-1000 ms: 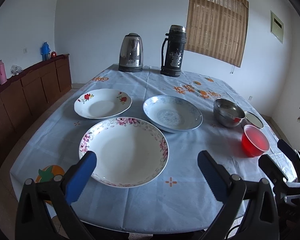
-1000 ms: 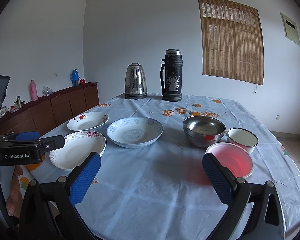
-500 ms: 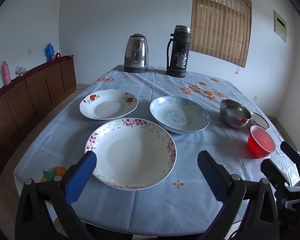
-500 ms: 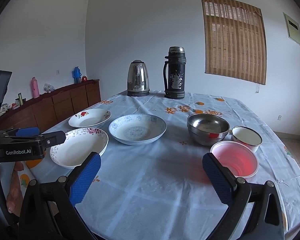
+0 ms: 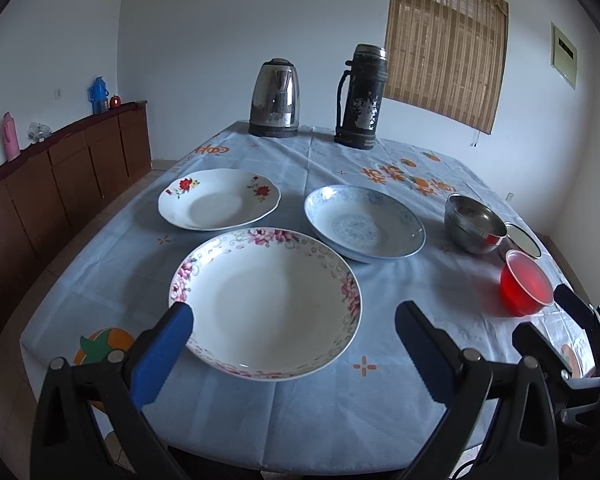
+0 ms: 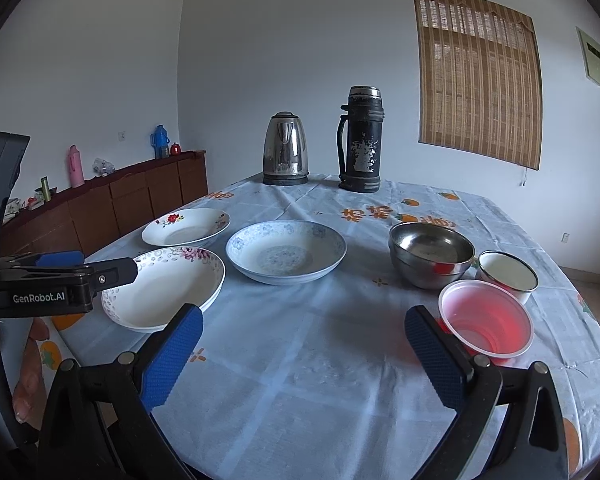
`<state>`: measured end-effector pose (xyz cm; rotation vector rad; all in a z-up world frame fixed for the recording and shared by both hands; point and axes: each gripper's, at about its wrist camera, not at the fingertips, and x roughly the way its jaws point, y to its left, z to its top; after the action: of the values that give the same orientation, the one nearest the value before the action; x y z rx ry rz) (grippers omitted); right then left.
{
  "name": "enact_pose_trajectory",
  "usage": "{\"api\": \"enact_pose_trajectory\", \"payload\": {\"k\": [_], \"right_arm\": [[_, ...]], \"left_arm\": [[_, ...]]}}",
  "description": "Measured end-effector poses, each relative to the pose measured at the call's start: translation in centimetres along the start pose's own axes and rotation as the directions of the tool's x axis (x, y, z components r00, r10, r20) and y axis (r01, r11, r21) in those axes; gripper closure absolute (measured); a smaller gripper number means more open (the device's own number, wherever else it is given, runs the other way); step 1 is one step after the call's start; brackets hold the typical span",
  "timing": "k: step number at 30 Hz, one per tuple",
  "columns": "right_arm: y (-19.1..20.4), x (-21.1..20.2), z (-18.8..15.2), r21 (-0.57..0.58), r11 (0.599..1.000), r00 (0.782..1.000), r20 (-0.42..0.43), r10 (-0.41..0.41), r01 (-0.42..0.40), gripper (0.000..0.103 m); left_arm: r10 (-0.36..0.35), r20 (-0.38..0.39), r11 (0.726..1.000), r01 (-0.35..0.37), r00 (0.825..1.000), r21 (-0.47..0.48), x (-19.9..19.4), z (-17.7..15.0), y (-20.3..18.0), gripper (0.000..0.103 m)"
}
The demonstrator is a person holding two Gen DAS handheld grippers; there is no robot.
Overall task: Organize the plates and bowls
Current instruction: 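Move both tools toward the large pink-floral plate, then grasp the rim of the pink-floral plate with both tools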
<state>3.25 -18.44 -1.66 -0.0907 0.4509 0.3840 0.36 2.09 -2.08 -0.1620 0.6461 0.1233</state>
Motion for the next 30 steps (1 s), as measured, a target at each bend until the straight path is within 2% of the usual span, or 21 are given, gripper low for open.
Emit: {"api": "enact_pose_trajectory", "payload": {"k": [5,9,15,17,19,23,25,26,30], "right_arm": [[0.4,0.7,-0.1,-0.008,1.0,1.0,-0.015,0.021,-0.021,0.003],[0.7,1.4,0.1,0.001,0.999,0.998,-0.036,0.048,-0.048,0.011],[1.6,3.4,1.1,0.024,0.994,0.992,-0.066,0.108,-0.107,0.016],[2.1,4.7,1.4,0.027,0.992,0.988,-0.085,0.127,-0.126,0.021],[2.6,6.0,1.6,0.038,0.988,0.981,-0.115,0.155,-0.152,0.029],[3.9,8.6,1.8,0.041,0.978,0.961,-0.183,0.208,-0.204,0.04],[4.5,9.9,1.9,0.038,0.975,0.951,-0.216,0.22,-0.217,0.05],[4.7,10.6,1.9,0.039,0.974,0.946,-0.235,0.224,-0.221,0.052],[5.4,12.7,1.8,0.042,0.974,0.931,-0.288,0.226,-0.223,0.053]], "left_arm": [[0.017,0.002,1.0,-0.017,1.0,0.001,0.5,0.2,0.4,0.001],[0.048,0.009,0.999,-0.048,0.999,-0.012,0.6,0.5,1.4,0.001],[0.099,0.002,0.993,-0.099,0.995,-0.058,1.4,0.9,4.5,0.001],[0.114,-0.012,0.991,-0.114,0.993,-0.075,2.0,0.8,5.6,0.003],[0.122,-0.038,0.988,-0.125,0.992,-0.092,2.8,0.7,6.7,0.013],[0.117,-0.092,0.983,-0.128,0.989,-0.128,4.6,0.3,8.6,0.024],[0.117,-0.112,0.982,-0.132,0.987,-0.136,5.3,0.2,9.2,0.03],[0.116,-0.119,0.982,-0.132,0.986,-0.137,5.6,0.1,9.3,0.032],[0.089,-0.155,0.983,-0.111,0.984,-0.146,6.9,-0.2,9.8,0.051]]}}
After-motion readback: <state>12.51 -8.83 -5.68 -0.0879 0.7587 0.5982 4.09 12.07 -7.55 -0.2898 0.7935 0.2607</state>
